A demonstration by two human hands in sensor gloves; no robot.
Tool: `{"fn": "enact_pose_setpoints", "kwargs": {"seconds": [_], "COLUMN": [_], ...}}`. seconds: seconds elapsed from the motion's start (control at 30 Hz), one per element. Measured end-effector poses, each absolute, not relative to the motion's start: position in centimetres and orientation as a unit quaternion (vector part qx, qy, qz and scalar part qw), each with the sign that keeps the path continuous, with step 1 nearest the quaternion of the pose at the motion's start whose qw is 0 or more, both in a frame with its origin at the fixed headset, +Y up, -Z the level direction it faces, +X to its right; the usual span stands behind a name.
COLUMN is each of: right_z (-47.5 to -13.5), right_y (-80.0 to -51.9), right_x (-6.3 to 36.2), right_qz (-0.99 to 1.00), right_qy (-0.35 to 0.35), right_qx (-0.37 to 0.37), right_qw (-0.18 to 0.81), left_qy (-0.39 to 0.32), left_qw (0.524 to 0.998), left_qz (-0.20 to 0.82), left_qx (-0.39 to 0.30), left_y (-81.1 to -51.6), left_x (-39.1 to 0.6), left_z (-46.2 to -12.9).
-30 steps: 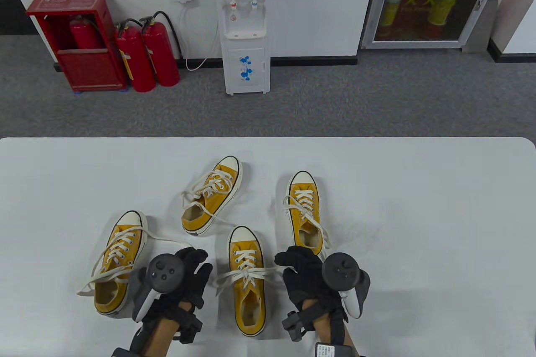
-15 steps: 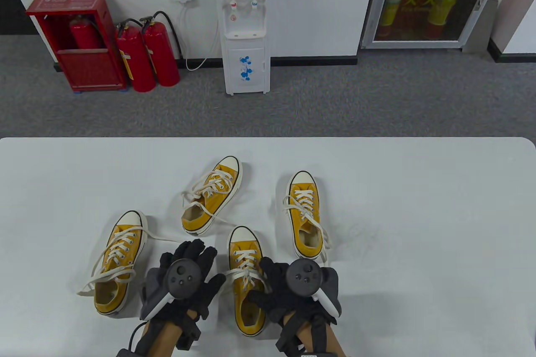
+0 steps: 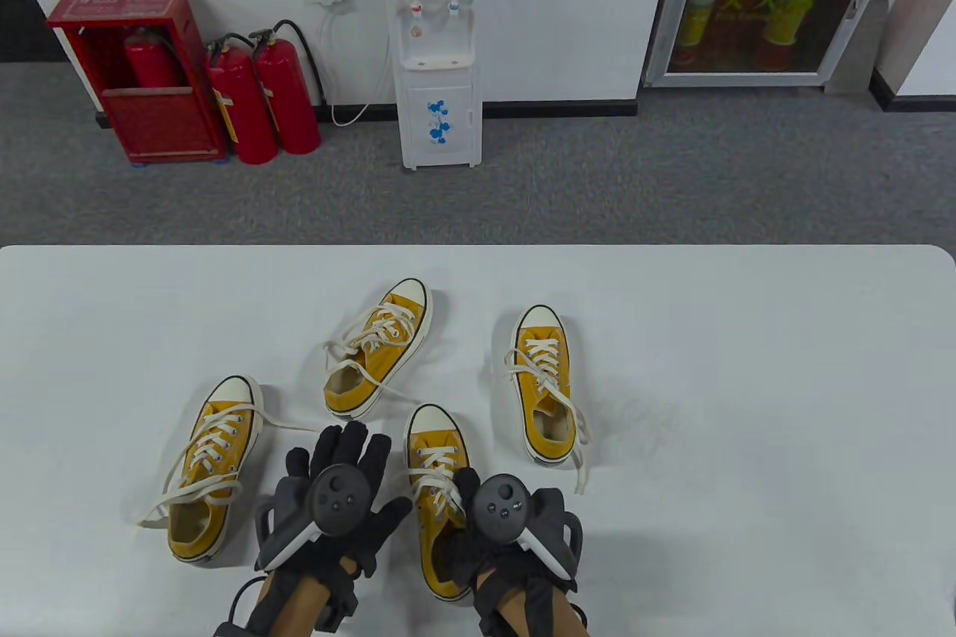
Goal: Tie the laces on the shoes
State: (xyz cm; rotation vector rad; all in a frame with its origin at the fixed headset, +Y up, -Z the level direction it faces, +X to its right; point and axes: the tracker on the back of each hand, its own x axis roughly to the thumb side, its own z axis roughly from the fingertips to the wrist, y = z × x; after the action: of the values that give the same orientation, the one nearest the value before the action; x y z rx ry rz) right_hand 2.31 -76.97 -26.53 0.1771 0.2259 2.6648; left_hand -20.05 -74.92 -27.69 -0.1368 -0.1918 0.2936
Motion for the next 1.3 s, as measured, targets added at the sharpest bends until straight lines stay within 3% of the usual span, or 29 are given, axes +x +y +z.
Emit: {"fn": "enact_pose_setpoints", "kwargs": {"seconds": [0.33, 0.5, 0.77, 1.1, 1.3], "right_z": [-26.1, -26.3, -26.5, -28.8, -30.7], "right_y": [-76.5, -75.9, -72.0, -67.3, -66.4], "right_x": [1.6, 2.5, 4.6, 10.7, 16.2], "right_qz": [0.976, 0.967, 0.956, 0.949, 0.944], "right_qy": [0.044, 0.039, -0.035, -0.131, -0.156], "right_qx": [0.059, 0.045, 0.026, -0.041, -0.095], "right_qw": [0.204, 0.246, 0.289, 0.285, 0.274], "left_qy": [-0.096, -0.094, -0.099, -0.104, -0.103], "left_qw": [0.982, 0.983, 0.982, 0.983, 0.983], "left_qz": [0.15, 0.146, 0.15, 0.146, 0.143], "left_qx": [-0.065, -0.063, -0.052, -0.041, -0.046], "left_y": [-75.0, -74.8, -74.5, -74.1, -74.3], "left_x": [-20.0, -20.1, -19.8, -19.6, -19.5], "left_z": [-27.7, -27.6, -27.5, -27.4, -27.4]}}
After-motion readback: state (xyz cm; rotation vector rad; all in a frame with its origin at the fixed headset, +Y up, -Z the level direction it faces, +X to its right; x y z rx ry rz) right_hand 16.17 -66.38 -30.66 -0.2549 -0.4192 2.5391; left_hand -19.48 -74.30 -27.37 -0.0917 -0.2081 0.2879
